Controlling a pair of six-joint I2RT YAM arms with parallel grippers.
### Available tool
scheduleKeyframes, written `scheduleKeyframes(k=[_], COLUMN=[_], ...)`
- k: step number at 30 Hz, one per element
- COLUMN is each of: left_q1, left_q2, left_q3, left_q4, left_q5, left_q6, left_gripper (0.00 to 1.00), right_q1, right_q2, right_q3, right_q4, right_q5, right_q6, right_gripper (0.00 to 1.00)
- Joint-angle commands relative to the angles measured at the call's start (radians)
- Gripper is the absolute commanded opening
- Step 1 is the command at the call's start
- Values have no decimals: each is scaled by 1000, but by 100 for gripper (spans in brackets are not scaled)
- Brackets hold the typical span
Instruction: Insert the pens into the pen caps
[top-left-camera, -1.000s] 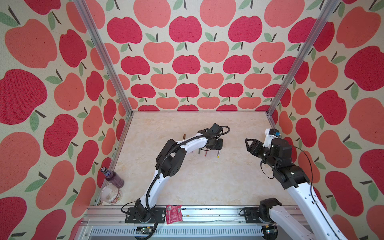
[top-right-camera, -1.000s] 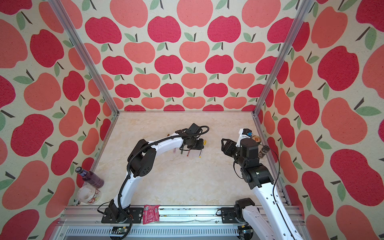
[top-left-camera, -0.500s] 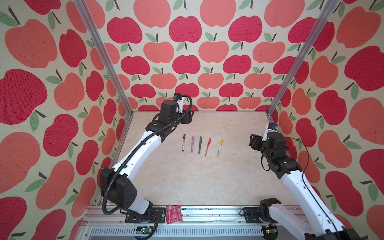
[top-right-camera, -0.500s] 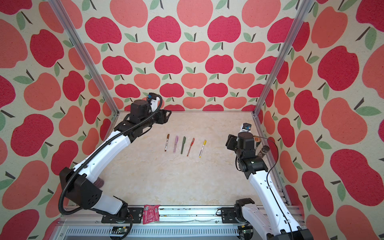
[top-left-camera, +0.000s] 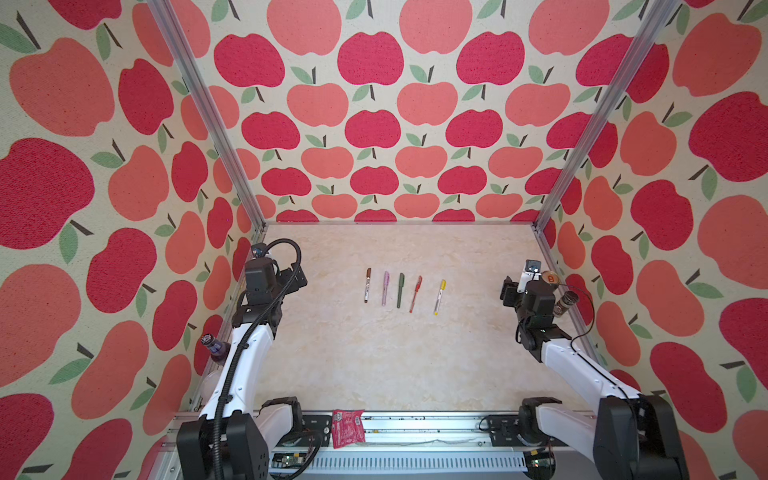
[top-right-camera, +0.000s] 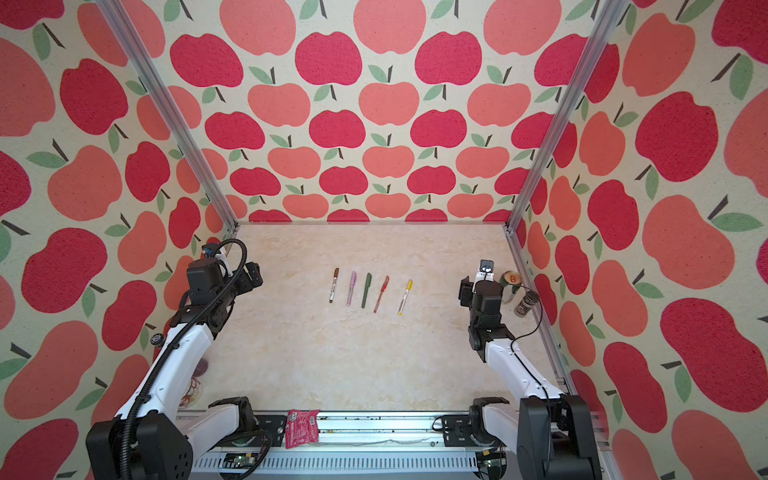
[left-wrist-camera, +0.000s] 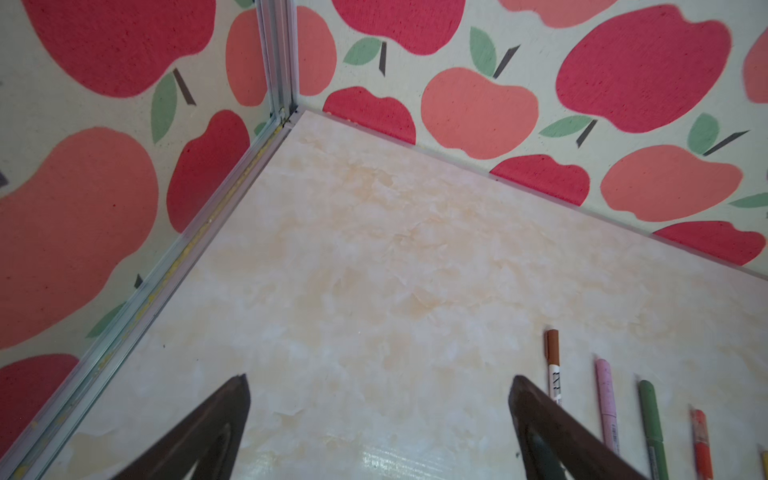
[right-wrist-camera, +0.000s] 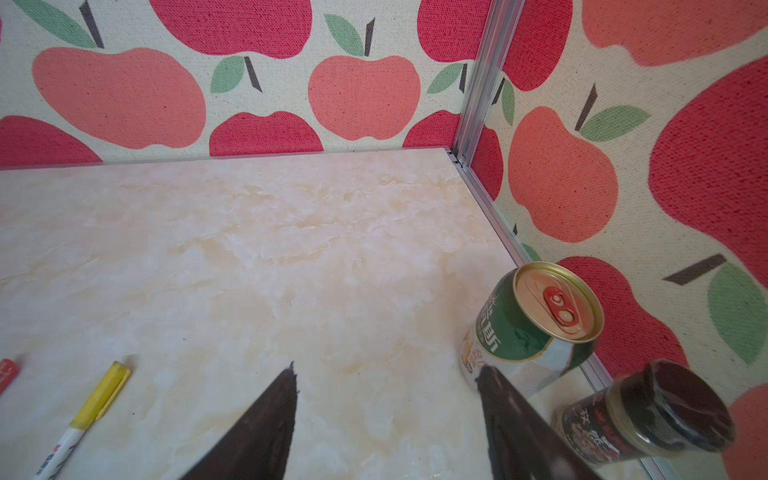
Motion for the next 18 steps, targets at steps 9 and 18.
scheduleKeyframes(k=[9, 18], left_q1=[93, 72], left_q2=[178, 400], left_q3=[-312, -314], left_q4=[621, 835], left_q5=[32, 160], left_q6=[60, 141], left_gripper=[99, 99], right_q1=[-5, -7], right_q2=[254, 498], right_q3=[-117, -201], right_q4=[483, 871], right_q5=[-27, -39], right_q6=[-140, -145], right_gripper=[73, 80])
